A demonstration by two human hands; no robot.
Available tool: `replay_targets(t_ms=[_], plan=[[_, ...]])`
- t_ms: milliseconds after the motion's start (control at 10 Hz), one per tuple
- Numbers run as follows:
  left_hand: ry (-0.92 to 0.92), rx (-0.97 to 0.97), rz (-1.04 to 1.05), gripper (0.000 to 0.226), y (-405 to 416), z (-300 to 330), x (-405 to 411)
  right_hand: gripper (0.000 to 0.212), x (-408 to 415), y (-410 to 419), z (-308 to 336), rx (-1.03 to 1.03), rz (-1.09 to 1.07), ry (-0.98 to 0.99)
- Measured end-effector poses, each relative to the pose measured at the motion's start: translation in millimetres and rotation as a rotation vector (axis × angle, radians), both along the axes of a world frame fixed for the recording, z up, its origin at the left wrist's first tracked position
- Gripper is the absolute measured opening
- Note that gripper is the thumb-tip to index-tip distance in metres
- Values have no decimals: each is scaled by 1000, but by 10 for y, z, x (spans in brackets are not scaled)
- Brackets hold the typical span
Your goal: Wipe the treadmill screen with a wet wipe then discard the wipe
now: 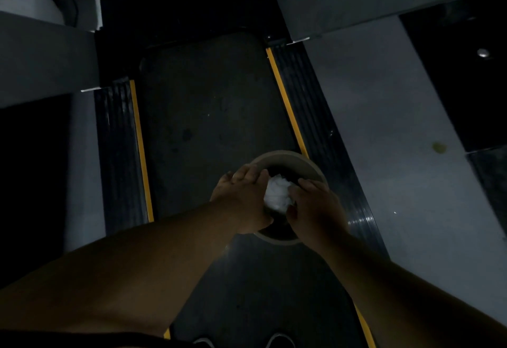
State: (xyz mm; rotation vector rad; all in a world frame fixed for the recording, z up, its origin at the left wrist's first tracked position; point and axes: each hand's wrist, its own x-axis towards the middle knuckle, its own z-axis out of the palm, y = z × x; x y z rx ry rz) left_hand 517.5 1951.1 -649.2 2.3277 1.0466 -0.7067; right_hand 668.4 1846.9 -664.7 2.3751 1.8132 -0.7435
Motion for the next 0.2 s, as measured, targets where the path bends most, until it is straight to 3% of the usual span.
replay_targets(t_ms=[200], plan=[[-34,10,29,113,56,327,8,83,1,50,254,10,8,34]])
